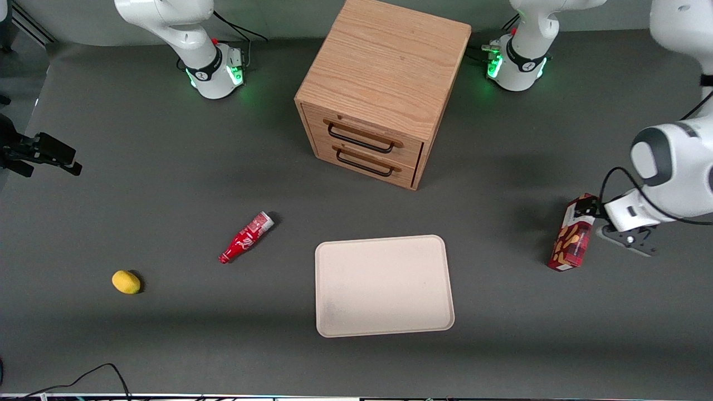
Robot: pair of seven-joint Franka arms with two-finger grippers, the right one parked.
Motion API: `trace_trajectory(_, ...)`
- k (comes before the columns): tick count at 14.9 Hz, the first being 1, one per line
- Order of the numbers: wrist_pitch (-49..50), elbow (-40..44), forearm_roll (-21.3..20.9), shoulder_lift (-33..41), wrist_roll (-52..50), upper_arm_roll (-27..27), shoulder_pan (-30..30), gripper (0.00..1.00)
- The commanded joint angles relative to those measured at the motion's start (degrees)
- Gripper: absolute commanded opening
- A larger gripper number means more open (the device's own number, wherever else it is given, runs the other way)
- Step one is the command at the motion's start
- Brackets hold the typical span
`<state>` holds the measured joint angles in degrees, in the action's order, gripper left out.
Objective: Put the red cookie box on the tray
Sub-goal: 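Lower the open left gripper onto the red tartan cookie box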
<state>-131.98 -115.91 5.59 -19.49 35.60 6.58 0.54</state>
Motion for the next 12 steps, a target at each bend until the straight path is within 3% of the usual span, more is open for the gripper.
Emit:
trace_trajectory(1,-8.89,-3.27,1.26,-2.56,0.96,-0.69,-0.36,1.0)
trace_trajectory(6,-12.95,-3.1,1.26,-5.56,2.27,-1.22,-0.1,0.99)
trace_trajectory(7,-12.87,-3.1,1.35,-5.56,3.06,-1.22,-0.01,0.89)
trace_trajectory(9,-12.86,-3.1,1.44,-5.73,3.07,-1.22,0.16,0.05)
trace_trajectory(10,-12.69,-3.1,1.44,-5.82,3.16,-1.22,0.16,0.0)
trace_trajectory(12,-12.34,-3.01,1.44,-5.74,3.07,-1.13,0.16,0.0)
